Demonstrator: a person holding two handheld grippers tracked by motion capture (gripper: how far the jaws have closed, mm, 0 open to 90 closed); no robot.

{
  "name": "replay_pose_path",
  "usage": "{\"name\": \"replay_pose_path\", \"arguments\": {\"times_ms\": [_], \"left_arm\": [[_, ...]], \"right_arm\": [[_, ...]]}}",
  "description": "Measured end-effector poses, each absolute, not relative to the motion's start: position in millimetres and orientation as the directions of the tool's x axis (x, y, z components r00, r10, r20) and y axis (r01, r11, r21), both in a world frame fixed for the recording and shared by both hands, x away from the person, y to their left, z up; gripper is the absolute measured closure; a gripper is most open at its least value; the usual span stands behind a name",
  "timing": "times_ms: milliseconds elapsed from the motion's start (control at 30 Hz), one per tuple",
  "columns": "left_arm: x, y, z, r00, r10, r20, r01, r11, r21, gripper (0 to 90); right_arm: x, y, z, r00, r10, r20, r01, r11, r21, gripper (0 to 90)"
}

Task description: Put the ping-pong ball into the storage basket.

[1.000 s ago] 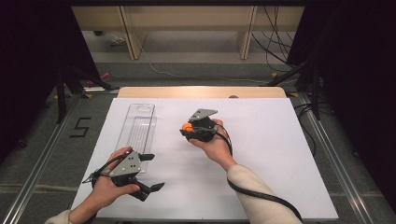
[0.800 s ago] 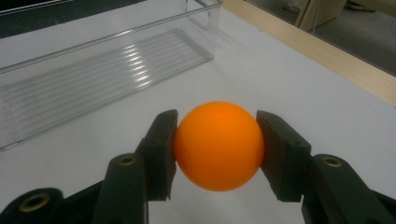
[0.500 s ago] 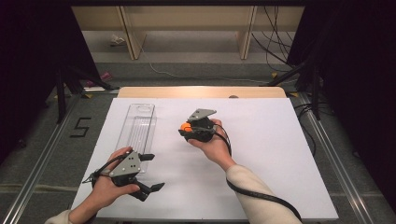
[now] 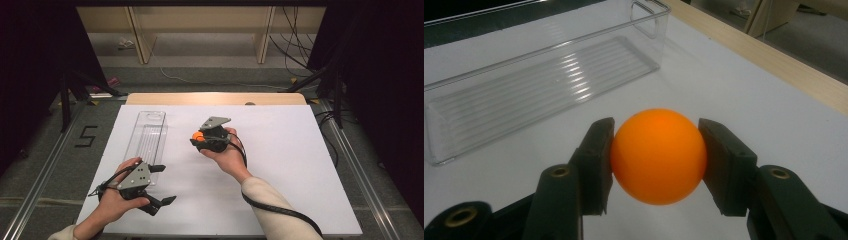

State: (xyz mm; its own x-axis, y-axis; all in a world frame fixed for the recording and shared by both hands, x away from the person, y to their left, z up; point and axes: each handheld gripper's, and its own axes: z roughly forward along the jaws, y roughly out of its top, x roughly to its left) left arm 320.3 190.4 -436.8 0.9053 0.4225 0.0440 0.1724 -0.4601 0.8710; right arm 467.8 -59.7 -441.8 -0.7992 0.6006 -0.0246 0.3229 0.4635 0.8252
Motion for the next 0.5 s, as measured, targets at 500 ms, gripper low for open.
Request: {"name": "replay_pose_path", "arguments": {"times_ms": [500], "left_arm": [[320.2,190.3,-436.9,0.905,0.422,0.044,0.172,-0.461,0.871,3.3]], "right_arm": [[466.5,-56.5,-440.2,-0.804,0.594,-0.023,0.318,0.461,0.828,51.5]]}}
